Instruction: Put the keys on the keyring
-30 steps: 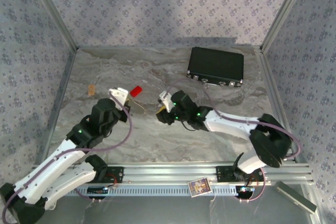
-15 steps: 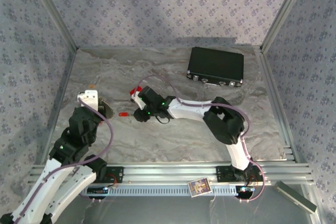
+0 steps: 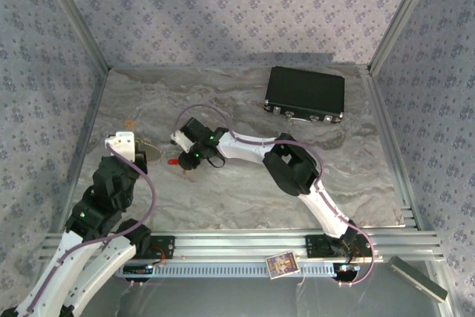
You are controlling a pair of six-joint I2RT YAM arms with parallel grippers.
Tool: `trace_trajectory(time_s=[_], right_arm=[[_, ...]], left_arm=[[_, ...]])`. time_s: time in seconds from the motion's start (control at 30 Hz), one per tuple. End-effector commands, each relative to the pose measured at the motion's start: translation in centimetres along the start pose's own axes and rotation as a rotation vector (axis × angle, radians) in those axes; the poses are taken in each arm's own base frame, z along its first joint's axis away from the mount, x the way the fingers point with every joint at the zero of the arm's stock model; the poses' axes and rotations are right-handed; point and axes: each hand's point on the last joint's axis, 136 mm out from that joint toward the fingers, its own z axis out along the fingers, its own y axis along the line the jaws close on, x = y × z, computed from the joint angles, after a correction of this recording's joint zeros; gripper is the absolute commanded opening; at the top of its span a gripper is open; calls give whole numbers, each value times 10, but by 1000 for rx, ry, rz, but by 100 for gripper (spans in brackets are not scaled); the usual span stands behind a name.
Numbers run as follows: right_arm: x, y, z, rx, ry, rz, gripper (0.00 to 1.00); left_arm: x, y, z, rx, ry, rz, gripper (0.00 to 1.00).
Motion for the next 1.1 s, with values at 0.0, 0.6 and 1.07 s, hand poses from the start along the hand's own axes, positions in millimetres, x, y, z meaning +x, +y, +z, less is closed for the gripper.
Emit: trace_trajectory(time_s=[0.0, 0.6, 1.07], right_arm=[[7, -1, 8, -18, 49, -12, 29], [1, -1, 15, -8, 35, -42, 6], [11, 8, -15, -35, 36, -62, 0]], left_arm=[[-8, 5, -1, -23, -36, -23, 0], [-7, -1, 2, 1, -35, -23, 0], [-5, -5, 3, 23, -33, -29, 0]])
